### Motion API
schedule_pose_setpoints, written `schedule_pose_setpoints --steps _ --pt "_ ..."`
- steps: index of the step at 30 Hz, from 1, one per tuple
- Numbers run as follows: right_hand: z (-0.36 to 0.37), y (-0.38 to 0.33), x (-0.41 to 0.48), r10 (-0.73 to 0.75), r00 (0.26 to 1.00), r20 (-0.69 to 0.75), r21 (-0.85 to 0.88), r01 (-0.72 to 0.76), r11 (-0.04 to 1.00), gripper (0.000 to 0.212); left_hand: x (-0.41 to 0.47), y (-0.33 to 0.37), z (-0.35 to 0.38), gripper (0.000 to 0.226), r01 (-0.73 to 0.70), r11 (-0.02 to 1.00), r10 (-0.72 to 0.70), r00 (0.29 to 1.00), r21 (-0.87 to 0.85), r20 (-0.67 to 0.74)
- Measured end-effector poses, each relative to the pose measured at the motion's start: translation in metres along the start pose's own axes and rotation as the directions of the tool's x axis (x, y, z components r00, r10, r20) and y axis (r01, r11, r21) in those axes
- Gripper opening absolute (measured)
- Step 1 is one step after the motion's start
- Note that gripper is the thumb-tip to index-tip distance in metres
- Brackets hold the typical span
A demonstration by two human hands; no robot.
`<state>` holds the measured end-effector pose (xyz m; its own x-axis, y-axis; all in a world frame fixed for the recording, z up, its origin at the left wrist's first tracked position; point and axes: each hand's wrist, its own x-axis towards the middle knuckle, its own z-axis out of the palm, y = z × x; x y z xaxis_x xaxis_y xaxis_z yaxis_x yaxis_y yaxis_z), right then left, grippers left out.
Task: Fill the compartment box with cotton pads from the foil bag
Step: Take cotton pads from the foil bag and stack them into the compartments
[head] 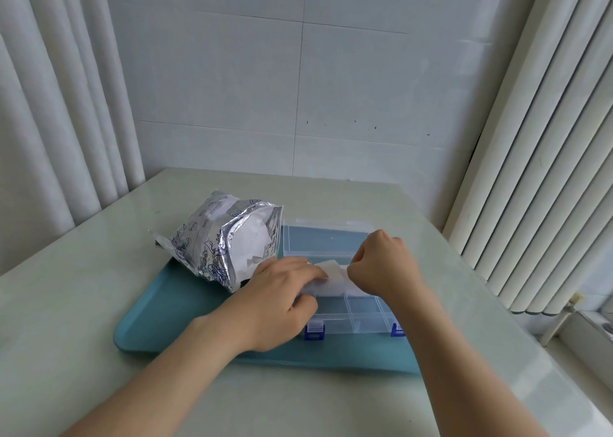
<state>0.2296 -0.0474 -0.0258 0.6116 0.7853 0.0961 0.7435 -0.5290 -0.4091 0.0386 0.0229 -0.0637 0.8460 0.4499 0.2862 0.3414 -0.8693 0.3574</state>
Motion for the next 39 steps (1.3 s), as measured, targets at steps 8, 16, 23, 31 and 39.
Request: schedule_pose_setpoints --steps 8,16,23,31,39 --pt "-0.004 -0.005 -0.007 -0.026 1.000 -0.013 -0.037 0.026 0.999 0.026 0.000 -0.002 -0.003 0.049 -0.020 1.000 0.020 0.996 -0.007 -0.088" --pt "0.003 -0.022 -0.010 -0.197 0.935 -0.294 -0.016 0.202 0.979 0.027 -0.002 -0.030 -0.026 0.018 0.446 0.800 -0.243 0.853 0.401 -0.462" --pt "0.023 -0.032 -0.013 -0.332 0.895 -0.298 -0.007 0.346 0.938 0.018 -0.001 -0.025 -0.021 0.047 0.425 0.692 -0.287 0.904 0.583 -0.319" --pt "0.027 -0.037 -0.017 -0.339 0.910 -0.241 0.000 0.349 0.937 0.030 -0.004 -0.020 -0.023 0.033 0.466 0.677 -0.392 0.883 0.569 -0.257" --pt "0.028 -0.043 -0.023 -0.366 0.906 -0.210 0.032 0.381 0.924 0.026 -0.001 -0.024 -0.029 0.024 0.430 0.789 -0.196 0.853 0.439 -0.483"
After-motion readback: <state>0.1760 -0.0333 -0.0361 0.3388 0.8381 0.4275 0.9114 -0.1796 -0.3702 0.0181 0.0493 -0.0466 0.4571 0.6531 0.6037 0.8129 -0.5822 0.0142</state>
